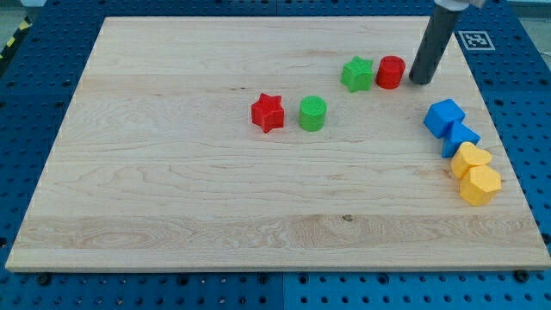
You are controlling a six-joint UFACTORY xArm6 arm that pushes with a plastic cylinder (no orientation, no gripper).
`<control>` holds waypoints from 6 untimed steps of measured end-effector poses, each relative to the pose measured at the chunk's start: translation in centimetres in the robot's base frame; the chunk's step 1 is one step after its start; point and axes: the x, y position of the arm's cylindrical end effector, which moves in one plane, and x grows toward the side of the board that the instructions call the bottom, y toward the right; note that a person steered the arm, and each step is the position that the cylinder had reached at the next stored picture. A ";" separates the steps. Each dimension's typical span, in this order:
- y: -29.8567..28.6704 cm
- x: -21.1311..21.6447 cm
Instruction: Slide the green star and red circle towards center right
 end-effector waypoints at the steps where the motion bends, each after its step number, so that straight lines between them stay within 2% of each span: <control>1: 1.0 -4.6; 2: -1.9 -5.7; 4: -12.9 -4.2; 5: -12.9 0.4; 6: -12.6 2.0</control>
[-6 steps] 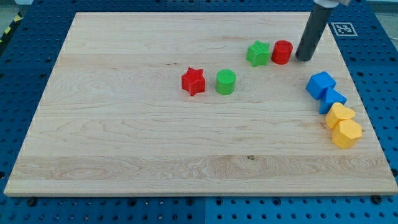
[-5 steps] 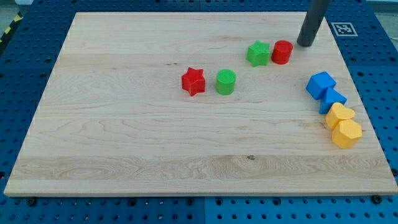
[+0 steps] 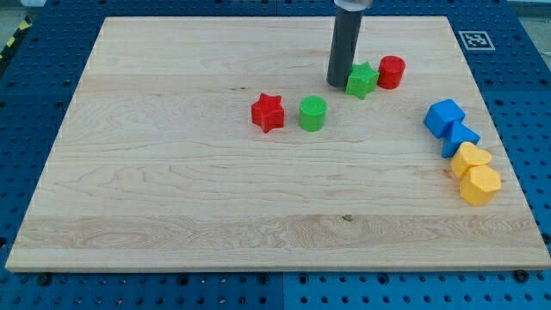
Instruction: Slide the green star and red circle towards center right
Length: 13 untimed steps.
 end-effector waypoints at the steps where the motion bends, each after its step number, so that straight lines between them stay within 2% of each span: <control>1: 0.8 0.0; 3: 3.3 0.1; 4: 3.8 0.9; 5: 4.5 3.6; 7: 7.4 4.2; 8: 6.0 4.8; 11: 4.9 1.6; 13: 6.6 1.4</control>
